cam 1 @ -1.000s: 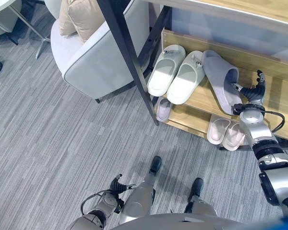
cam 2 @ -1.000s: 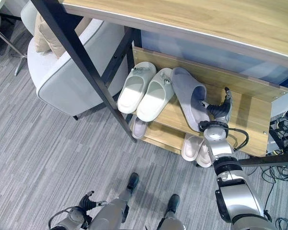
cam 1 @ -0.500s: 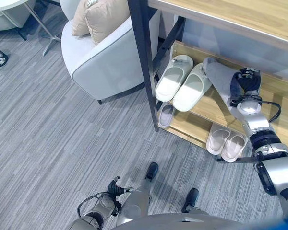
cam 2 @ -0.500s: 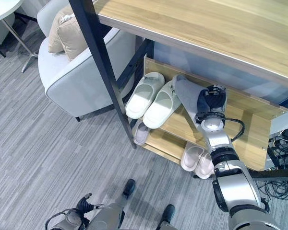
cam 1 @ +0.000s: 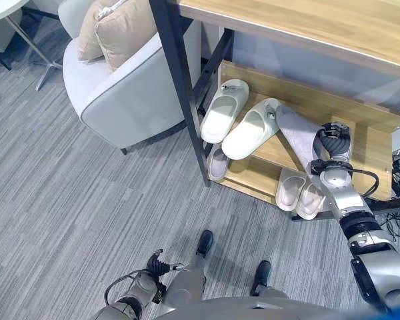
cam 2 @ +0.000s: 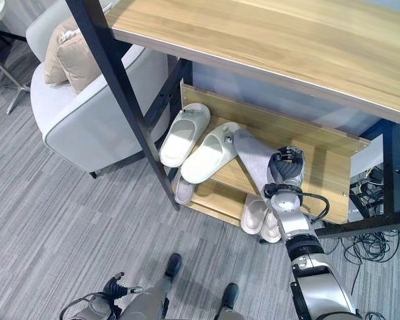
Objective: Arrange the slippers neatly on the shoe rack.
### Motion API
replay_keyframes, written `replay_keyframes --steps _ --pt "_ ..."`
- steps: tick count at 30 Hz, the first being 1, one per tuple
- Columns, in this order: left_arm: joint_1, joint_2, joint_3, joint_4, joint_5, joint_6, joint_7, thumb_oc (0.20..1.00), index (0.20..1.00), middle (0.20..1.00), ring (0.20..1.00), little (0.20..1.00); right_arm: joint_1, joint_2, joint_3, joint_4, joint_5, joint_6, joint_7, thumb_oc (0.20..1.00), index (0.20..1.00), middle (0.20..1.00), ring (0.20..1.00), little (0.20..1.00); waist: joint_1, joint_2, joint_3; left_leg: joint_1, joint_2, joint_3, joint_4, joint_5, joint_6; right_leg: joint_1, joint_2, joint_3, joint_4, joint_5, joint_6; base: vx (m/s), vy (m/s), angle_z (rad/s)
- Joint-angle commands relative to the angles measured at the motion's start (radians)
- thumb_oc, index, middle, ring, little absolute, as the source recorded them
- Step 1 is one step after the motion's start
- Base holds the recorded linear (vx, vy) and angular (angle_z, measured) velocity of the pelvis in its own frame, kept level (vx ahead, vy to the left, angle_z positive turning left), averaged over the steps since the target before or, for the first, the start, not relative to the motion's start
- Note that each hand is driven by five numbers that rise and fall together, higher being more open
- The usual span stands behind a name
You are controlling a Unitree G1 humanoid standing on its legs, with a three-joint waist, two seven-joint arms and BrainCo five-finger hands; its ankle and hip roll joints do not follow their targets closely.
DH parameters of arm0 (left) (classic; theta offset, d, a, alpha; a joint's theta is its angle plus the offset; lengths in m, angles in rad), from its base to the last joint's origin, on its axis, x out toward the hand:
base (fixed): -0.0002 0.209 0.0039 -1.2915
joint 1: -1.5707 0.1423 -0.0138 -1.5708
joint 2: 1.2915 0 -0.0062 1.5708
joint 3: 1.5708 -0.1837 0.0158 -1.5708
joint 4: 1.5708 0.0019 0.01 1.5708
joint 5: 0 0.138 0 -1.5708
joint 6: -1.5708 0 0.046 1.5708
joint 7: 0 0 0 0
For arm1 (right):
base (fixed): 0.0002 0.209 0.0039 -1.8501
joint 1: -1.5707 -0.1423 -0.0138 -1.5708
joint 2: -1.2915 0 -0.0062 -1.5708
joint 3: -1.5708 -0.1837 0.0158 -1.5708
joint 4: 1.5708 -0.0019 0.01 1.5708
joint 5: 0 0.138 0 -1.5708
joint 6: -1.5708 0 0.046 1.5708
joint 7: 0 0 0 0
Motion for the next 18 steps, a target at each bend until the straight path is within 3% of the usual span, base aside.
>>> replay_keyframes --steps 1,9,10,11,18 --pt "-0.021 -0.054 0.000 0.106 0.016 -0.001 -0.001 1.000 1.000 1.000 1.000 1.000 -0.013 -0.022 -0.021 -0.046 -0.064 -0.034 -0.026 0.200 0.200 0.200 0.200 0.200 0.013 -0.009 -0.001 0.071 0.004 0.094 0.005 -0.180 0.014 0.008 -0.063 0.044 0.019 -0.004 0.037 0.02 -0.015 -0.12" --pt "-0.014 -0.050 0.014 0.104 0.022 -0.001 0.000 1.000 1.000 1.000 1.000 1.000 0.029 -0.018 -0.027 -0.056 -0.109 -0.035 -0.033 0.200 0.200 0.200 0.200 0.200 -0.003 -0.009 -0.014 0.088 0.006 0.114 0.005 -0.187 0.016 0.015 -0.060 0.062 0.011 0.000 0.036 0.01 -0.005 -0.07" --pt "-0.012 -0.050 0.014 0.106 0.022 0.000 -0.002 1.000 1.000 1.000 1.000 1.000 0.025 -0.020 -0.021 -0.046 -0.114 -0.031 -0.031 0.846 0.846 0.846 0.846 0.846 -0.004 -0.009 -0.015 0.087 0.007 0.116 0.005 -0.186 0.015 0.013 -0.059 0.063 0.010 0.001 0.036 0.00 0.000 0.00" --pt "-0.009 -0.050 0.015 0.106 0.022 0.000 -0.002 1.000 1.000 1.000 1.000 1.000 0.024 -0.020 -0.016 -0.044 -0.119 -0.029 -0.031 1.000 1.000 1.000 1.000 1.000 -0.004 -0.009 -0.015 0.087 0.008 0.118 0.005 -0.186 0.015 0.012 -0.060 0.063 0.010 0.002 0.036 0.00 0.000 0.00" --pt "-0.011 -0.048 0.014 0.111 0.024 0.001 0.000 1.000 1.000 1.000 1.000 1.000 0.004 -0.020 0.023 -0.017 -0.150 -0.014 -0.019 1.000 1.000 1.000 1.000 1.000 -0.005 -0.012 -0.011 0.083 0.006 0.123 0.005 -0.186 0.016 0.004 -0.060 0.068 0.010 0.010 0.039 0.00 0.009 -0.04"
